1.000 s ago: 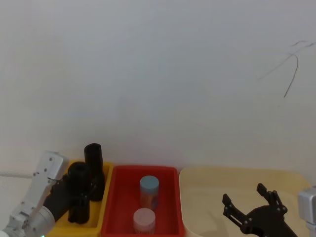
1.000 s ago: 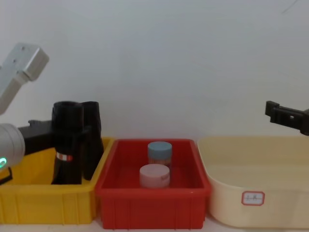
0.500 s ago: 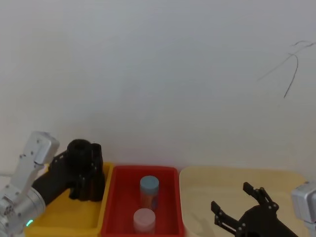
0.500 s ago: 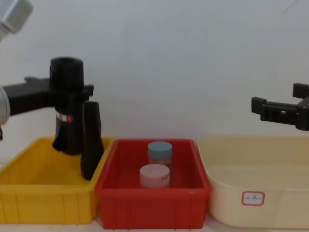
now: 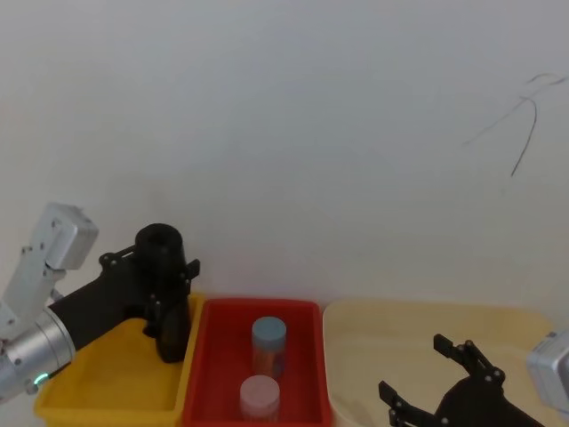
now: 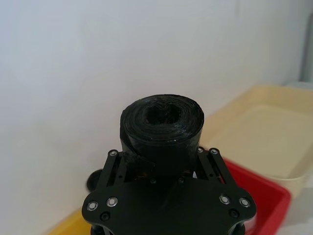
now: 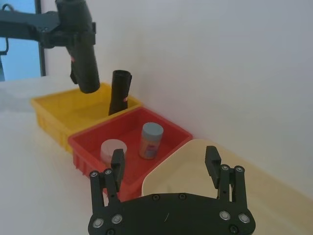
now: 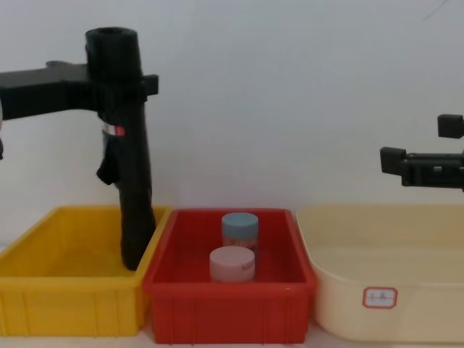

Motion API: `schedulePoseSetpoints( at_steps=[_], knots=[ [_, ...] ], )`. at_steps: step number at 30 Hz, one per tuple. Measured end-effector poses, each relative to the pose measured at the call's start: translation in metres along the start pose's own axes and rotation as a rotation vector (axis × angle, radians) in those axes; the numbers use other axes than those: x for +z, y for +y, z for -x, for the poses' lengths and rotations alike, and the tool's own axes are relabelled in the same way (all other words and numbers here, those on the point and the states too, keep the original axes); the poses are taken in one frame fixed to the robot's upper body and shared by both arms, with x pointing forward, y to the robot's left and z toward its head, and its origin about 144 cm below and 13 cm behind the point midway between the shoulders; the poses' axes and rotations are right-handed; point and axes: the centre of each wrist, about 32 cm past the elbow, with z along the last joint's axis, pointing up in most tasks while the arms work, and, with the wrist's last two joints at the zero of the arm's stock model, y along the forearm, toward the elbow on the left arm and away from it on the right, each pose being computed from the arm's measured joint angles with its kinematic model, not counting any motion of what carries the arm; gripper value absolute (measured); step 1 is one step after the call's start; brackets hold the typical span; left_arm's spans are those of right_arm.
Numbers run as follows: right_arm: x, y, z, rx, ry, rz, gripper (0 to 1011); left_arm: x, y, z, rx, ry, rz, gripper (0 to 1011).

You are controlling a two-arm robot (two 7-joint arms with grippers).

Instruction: Pick up the garbage bag with the one hand and transfer it to the other hand.

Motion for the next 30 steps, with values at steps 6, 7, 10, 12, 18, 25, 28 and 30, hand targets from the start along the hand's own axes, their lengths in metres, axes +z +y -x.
schedulePoseSetpoints(
  at_steps=[6,7,10,12,18,25,28,30],
  knots=[
    [0.004,-0.003,-0.001,0.02,-0.029,0.004,1000,0.009,-0.002,-0.001,-0.086,0.027,0.014,499],
    [0.004,-0.004,-0.001,0.025,-0.035,0.004,1000,0.01,-0.003,-0.001,-0.098,0.03,0.016,501],
    [0.006,-0.004,-0.002,0.03,-0.043,0.003,1000,0.014,-0.006,-0.001,-0.144,0.047,0.022,499],
    [0.006,-0.003,-0.002,0.031,-0.047,0.001,1000,0.016,-0.01,0.001,-0.178,0.058,0.025,499],
    [0.006,0.002,-0.004,0.033,-0.049,-0.005,1000,0.019,-0.022,0.007,-0.258,0.093,0.036,499],
    [0.003,0.01,-0.003,0.035,-0.036,-0.012,1000,0.022,-0.035,0.011,-0.328,0.127,0.052,499],
    [0.002,0.014,-0.002,0.039,-0.029,-0.014,1000,0.024,-0.042,0.013,-0.365,0.143,0.062,499],
    [0.002,0.017,-0.001,0.042,-0.024,-0.017,1000,0.025,-0.044,0.014,-0.378,0.149,0.065,499]
  ],
)
